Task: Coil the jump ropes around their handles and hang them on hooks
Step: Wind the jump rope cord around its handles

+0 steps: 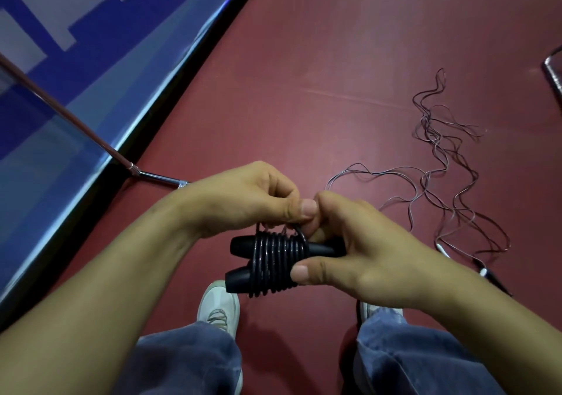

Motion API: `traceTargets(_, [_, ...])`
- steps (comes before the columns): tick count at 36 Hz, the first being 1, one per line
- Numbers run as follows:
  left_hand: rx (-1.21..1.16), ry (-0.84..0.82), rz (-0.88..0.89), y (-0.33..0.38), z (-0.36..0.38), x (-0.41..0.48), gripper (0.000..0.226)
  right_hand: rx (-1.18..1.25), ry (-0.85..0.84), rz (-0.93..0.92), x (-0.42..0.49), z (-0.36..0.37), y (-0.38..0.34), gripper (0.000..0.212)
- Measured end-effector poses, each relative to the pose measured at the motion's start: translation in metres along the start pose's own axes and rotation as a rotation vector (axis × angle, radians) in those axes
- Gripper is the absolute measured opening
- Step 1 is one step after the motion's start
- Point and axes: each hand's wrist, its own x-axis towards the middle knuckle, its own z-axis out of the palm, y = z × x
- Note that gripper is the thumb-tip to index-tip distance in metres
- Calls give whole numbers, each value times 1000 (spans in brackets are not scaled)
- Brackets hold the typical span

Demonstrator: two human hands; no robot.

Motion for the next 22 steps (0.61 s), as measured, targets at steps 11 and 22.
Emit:
traceTargets(11, [-382,-91,81,-7,-11,-3,11,389,-64,19,-8,-13,-10,54])
traceTargets(22, [-361,-154,-51,-13,7,16,24,383,26,-78,-13,-15,-16,47])
